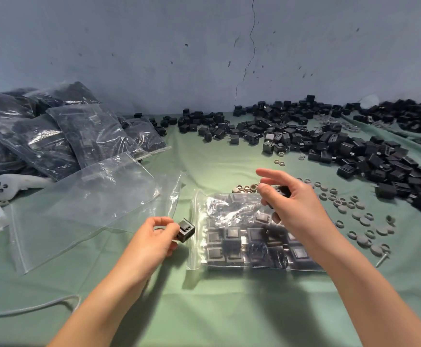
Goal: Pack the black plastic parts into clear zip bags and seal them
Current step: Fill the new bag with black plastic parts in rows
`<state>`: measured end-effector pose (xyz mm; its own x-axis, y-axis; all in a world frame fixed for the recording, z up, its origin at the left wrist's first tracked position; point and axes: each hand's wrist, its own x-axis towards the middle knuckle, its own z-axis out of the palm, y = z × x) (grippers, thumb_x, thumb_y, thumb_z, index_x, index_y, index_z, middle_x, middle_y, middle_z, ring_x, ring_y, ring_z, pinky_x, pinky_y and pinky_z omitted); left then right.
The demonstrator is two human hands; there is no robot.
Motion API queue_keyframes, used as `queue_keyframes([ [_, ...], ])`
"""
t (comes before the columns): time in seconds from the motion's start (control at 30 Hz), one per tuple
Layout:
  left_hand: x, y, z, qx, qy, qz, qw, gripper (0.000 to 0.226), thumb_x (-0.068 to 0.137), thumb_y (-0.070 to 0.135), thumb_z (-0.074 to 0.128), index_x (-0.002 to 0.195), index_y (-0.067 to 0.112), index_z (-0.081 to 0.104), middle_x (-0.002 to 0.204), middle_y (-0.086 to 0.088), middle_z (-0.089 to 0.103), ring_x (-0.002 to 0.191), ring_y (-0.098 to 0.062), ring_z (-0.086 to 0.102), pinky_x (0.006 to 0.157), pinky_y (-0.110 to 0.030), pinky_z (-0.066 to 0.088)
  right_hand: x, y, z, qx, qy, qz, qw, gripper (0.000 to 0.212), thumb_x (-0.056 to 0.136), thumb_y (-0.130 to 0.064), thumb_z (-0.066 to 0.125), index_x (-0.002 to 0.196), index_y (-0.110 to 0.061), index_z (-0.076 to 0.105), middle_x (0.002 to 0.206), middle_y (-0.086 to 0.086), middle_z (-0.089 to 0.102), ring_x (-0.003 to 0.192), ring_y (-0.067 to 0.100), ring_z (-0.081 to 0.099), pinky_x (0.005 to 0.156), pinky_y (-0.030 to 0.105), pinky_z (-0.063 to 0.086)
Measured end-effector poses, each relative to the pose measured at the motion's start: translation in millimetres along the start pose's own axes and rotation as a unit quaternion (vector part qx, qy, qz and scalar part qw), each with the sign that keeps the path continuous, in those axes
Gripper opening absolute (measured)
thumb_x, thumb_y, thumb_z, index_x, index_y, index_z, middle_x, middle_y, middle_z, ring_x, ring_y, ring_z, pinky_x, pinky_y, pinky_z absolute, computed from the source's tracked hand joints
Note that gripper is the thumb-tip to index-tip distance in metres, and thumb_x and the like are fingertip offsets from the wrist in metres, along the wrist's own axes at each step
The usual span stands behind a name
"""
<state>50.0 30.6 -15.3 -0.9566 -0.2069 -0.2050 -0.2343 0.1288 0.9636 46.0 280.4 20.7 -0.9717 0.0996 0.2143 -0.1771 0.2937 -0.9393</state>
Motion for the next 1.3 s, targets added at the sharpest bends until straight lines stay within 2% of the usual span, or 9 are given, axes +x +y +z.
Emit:
queue_keyframes([
  [0.17,3.8,-1.0,-5.8,0.035,0.057,0.042,0.997,0.009,0.094,0.013,0.062,0.1,0.017,0.057,0.088,-0.008,0.069,0.067,-0.015,0.064,0.066,-0.026,0.05,2.9,-0.3,-5.5,0.011,0.036,0.01,0.999,0.029,0.098,-0.026,0.063,0.124,-0.037,0.066,0.115,-0.011,0.066,0.083,0.023,0.067,0.07,0.033,0.054],
  [0.37,-8.5,0.7,6.5,-0.057,-0.099,0.005,0.993,0.019,0.094,0.007,0.063,0.111,0.016,0.062,0.093,-0.016,0.074,0.076,-0.021,0.066,0.073,-0.027,0.059,1.7,-1.5,-6.0,0.019,0.04,0.01,0.999,0.027,0.097,-0.024,0.063,0.122,-0.036,0.066,0.113,-0.009,0.066,0.088,0.019,0.067,0.073,0.034,0.055],
  [0.47,-9.5,0.2,11.1,-0.062,-0.112,-0.019,0.992,0.015,0.095,0.007,0.061,0.108,0.003,0.067,0.092,-0.015,0.073,0.084,-0.027,0.065,0.067,-0.022,0.057,1.4,-1.3,-4.9,0.021,0.042,0.009,0.999,0.025,0.097,-0.025,0.063,0.12,-0.035,0.067,0.113,-0.008,0.066,0.09,0.018,0.067,0.078,0.037,0.056],
  [0.57,-11.8,-3.2,16.0,-0.02,-0.118,-0.014,0.993,0.026,0.098,0.015,0.056,0.101,-0.008,0.068,0.083,-0.008,0.068,0.079,-0.02,0.064,0.061,-0.021,0.053,0.9,-2.6,-4.2,0.026,0.045,0.01,0.999,0.024,0.098,-0.023,0.063,0.119,-0.035,0.066,0.112,-0.009,0.066,0.098,0.014,0.066,0.08,0.036,0.054],
  [0.67,-14.3,-3.0,15.8,-0.003,-0.122,0.01,0.992,0.025,0.093,0.032,0.063,0.093,0.011,0.076,0.081,0.003,0.074,0.073,-0.01,0.07,0.066,-0.023,0.056,0.7,-3.5,-4.2,0.029,0.046,0.013,0.998,0.024,0.098,-0.023,0.063,0.118,-0.034,0.067,0.112,-0.008,0.067,0.098,0.014,0.066,0.079,0.035,0.053],
  [0.73,-15.6,-4.2,15.0,0.004,-0.118,0.034,0.992,0.015,0.09,0.028,0.068,0.094,0.016,0.075,0.081,0.007,0.074,0.074,-0.008,0.071,0.064,-0.019,0.055,0.9,-3.7,-4.3,0.034,0.046,0.013,0.998,0.024,0.098,-0.022,0.062,0.118,-0.033,0.067,0.11,-0.009,0.067,0.097,0.013,0.066,0.078,0.034,0.052],
  [1.0,-20.0,-1.9,21.5,0.013,-0.137,0.061,0.989,0.01,0.099,0.009,0.054,0.106,0.014,0.059,0.1,0.0,0.076,0.067,-0.006,0.064,0.057,-0.016,0.05,0.9,-4.7,-4.1,0.047,0.048,0.032,0.997,0.021,0.099,-0.021,0.061,0.116,-0.031,0.068,0.1,-0.011,0.069,0.076,0.0,0.066,0.061,0.017,0.047],
  [1.17,-21.5,0.9,22.0,0.023,-0.162,0.073,0.984,0.007,0.102,0.006,0.046,0.105,0.009,0.052,0.102,0.002,0.076,0.062,-0.007,0.06,0.054,-0.016,0.046,1.1,-5.4,-3.8,0.067,0.036,0.06,0.995,0.014,0.099,-0.02,0.061,0.106,-0.026,0.071,0.093,-0.002,0.069,0.065,0.006,0.062,0.049,0.026,0.045],
  [1.3,-21.4,3.6,25.7,0.014,-0.183,0.072,0.98,0.008,0.102,0.003,0.043,0.101,0.009,0.048,0.103,0.001,0.076,0.057,-0.008,0.056,0.05,-0.015,0.043,3.5,-6.3,-4.1,0.104,0.039,0.09,0.99,0.012,0.099,-0.019,0.061,0.103,-0.021,0.071,0.083,0.002,0.063,0.059,0.008,0.057,0.044,0.021,0.042],
])
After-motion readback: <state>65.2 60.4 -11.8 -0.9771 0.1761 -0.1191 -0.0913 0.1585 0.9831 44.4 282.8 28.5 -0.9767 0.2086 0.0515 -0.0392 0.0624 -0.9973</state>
